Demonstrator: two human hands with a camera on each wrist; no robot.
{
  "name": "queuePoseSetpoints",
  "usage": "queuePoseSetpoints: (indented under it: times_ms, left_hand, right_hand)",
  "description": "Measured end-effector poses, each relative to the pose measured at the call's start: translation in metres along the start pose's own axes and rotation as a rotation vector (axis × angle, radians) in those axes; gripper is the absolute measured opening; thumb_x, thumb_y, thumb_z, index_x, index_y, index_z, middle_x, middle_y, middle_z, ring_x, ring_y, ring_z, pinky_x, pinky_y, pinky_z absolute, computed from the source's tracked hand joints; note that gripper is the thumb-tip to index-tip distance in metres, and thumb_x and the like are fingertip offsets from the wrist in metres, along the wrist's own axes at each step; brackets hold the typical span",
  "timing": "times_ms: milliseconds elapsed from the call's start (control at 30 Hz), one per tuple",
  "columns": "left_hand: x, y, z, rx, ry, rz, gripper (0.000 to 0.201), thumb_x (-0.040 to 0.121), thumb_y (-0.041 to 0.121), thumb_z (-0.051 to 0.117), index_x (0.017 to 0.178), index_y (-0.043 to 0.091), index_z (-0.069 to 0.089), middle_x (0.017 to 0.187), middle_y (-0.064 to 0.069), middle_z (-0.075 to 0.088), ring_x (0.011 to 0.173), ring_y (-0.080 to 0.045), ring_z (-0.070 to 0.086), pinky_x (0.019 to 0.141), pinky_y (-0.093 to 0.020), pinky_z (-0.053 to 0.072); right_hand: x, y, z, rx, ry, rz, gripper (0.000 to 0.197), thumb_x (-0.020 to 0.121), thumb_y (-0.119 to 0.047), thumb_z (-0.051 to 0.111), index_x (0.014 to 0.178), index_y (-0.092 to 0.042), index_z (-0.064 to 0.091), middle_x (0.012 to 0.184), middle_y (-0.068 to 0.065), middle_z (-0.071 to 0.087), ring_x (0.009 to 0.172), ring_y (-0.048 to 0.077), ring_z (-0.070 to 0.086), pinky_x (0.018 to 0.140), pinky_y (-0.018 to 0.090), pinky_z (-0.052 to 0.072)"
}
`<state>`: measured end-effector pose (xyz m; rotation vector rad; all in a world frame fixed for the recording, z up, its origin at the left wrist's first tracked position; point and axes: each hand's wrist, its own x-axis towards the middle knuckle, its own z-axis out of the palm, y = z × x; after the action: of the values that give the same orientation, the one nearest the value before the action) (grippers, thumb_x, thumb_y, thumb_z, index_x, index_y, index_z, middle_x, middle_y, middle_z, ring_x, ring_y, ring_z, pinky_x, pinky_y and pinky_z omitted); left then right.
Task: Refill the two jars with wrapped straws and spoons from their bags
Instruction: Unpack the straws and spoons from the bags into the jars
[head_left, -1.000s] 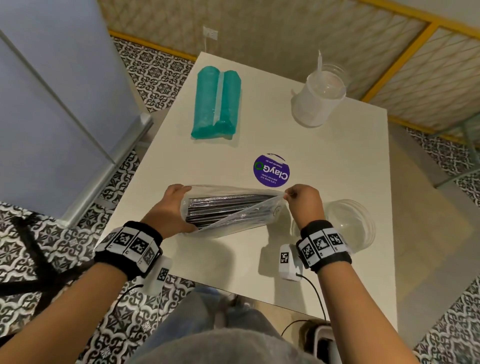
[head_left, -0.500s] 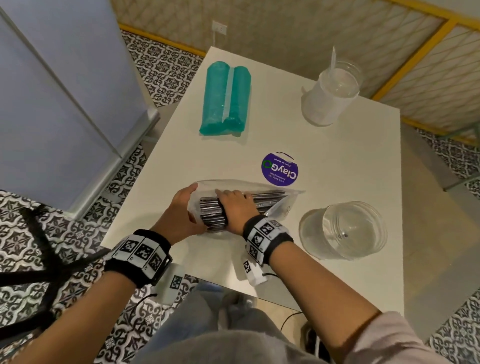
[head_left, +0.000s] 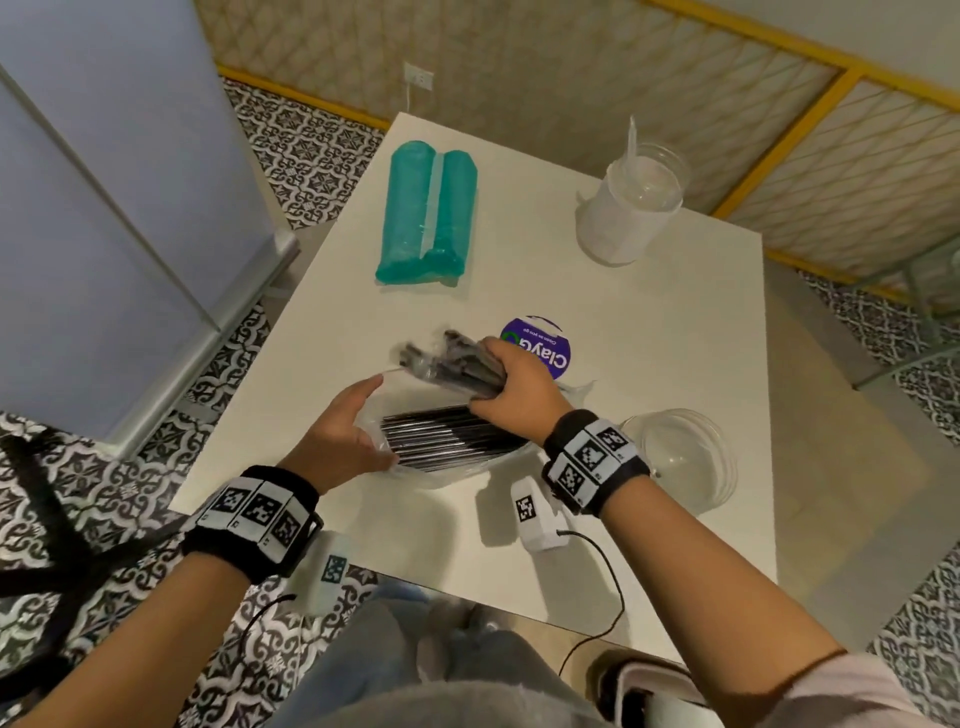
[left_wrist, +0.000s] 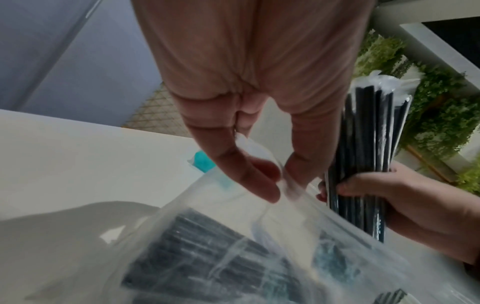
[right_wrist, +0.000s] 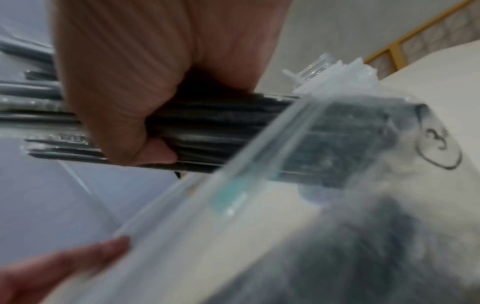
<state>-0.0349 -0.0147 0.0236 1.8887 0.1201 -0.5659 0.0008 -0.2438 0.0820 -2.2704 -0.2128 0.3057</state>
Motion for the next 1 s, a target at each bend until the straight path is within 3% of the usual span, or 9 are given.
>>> queuePoseSetpoints:
  times_ms: [167, 267, 400, 533, 700, 800, 867, 933, 1000]
  left_hand:
    - [-0.004, 0.014, 0.027, 0.032, 0.072, 0.024, 0.093, 0.067, -0.006, 0.075, 0.143, 0.022, 0.03, 0.144, -0.004, 0.033, 0.061, -0.01, 0.057, 0.06, -0.017, 0.049]
    - [-0.006, 0.018, 0.047, 0.017, 0.125, 0.016, 0.095, 0.066, -0.009, 0.074, 0.144, 0.019, 0.028, 0.147, -0.005, 0.03, 0.093, -0.031, 0.06, 0.077, -0.031, 0.05]
    - [-0.014, 0.024, 0.069, 0.038, 0.216, 0.03, 0.104, 0.052, 0.006, 0.078, 0.144, 0.011, 0.028, 0.143, -0.006, 0.034, 0.122, -0.035, 0.048, 0.102, -0.049, 0.042]
    - [-0.023, 0.031, 0.089, 0.019, 0.312, 0.039, 0.102, 0.057, 0.0, 0.078, 0.144, 0.01, 0.026, 0.144, -0.006, 0.034, 0.118, -0.041, 0.05, 0.102, -0.055, 0.041]
    - [-0.041, 0.052, 0.113, 0.008, 0.374, 0.105, 0.082, 0.057, -0.012, 0.073, 0.129, 0.012, 0.04, 0.118, 0.002, 0.036, 0.096, -0.024, 0.051, 0.085, -0.034, 0.039]
    - [-0.039, 0.038, 0.112, 0.048, 0.386, 0.045, 0.087, 0.062, -0.013, 0.074, 0.138, 0.003, 0.035, 0.138, -0.009, 0.04, 0.118, -0.032, 0.049, 0.092, -0.035, 0.04]
    - [-0.037, 0.029, 0.111, 0.075, 0.385, -0.014, 0.092, 0.067, -0.014, 0.072, 0.144, 0.004, 0.026, 0.149, -0.016, 0.03, 0.124, -0.043, 0.045, 0.096, -0.042, 0.043]
    - [-0.036, 0.024, 0.111, 0.085, 0.382, -0.032, 0.092, 0.068, -0.014, 0.071, 0.145, 0.004, 0.025, 0.151, -0.016, 0.028, 0.124, -0.045, 0.045, 0.093, -0.044, 0.046]
    - [-0.035, 0.021, 0.108, 0.101, 0.378, -0.032, 0.093, 0.067, -0.012, 0.073, 0.145, 0.005, 0.025, 0.151, -0.016, 0.028, 0.131, -0.038, 0.04, 0.1, -0.044, 0.043]
  right_hand:
    - [-0.012, -0.019, -0.043, 0.368, 0.268, 0.056, 0.041, 0.07, 0.007, 0.072, 0.102, -0.013, 0.055, 0.087, -0.006, 0.062, 0.076, -0.001, 0.06, 0.064, 0.005, 0.047]
    - [-0.025, -0.028, -0.08, 0.537, 0.474, 0.024, 0.033, 0.068, 0.008, 0.073, 0.097, 0.0, 0.062, 0.074, -0.01, 0.063, 0.061, -0.01, 0.06, 0.058, 0.006, 0.047]
    - [-0.061, -0.025, -0.135, 0.723, 0.675, -0.056, 0.019, 0.06, -0.004, 0.067, 0.078, -0.011, 0.064, 0.059, -0.014, 0.068, 0.06, -0.003, 0.062, 0.061, 0.016, 0.052]
    - [-0.105, 0.006, -0.177, 0.766, 0.769, -0.064, 0.018, 0.062, -0.003, 0.064, 0.078, -0.012, 0.06, 0.071, -0.002, 0.063, 0.065, 0.005, 0.063, 0.066, 0.026, 0.055]
    - [-0.14, 0.047, -0.192, 0.825, 0.813, -0.033, 0.025, 0.065, -0.004, 0.064, 0.091, -0.005, 0.062, 0.083, 0.003, 0.066, 0.077, 0.008, 0.067, 0.072, 0.027, 0.056]
    - [-0.139, 0.063, -0.171, 0.767, 0.8, 0.08, 0.038, 0.069, -0.002, 0.071, 0.105, 0.001, 0.059, 0.085, 0.001, 0.066, 0.072, 0.003, 0.065, 0.069, 0.022, 0.054]
    - [-0.134, 0.072, -0.151, 0.718, 0.725, 0.197, 0.042, 0.074, 0.001, 0.073, 0.112, -0.006, 0.058, 0.099, 0.003, 0.067, 0.081, 0.003, 0.064, 0.08, 0.027, 0.054]
    - [-0.131, 0.088, -0.132, 0.447, 0.582, 0.251, 0.05, 0.073, -0.015, 0.079, 0.116, -0.02, 0.053, 0.121, 0.0, 0.06, 0.11, 0.015, 0.058, 0.11, 0.048, 0.038]
    - [-0.132, 0.105, -0.125, -0.01, 0.368, 0.273, 0.084, 0.067, -0.048, 0.079, 0.136, -0.024, 0.038, 0.148, -0.009, 0.031, 0.146, 0.028, 0.016, 0.112, 0.058, -0.016]
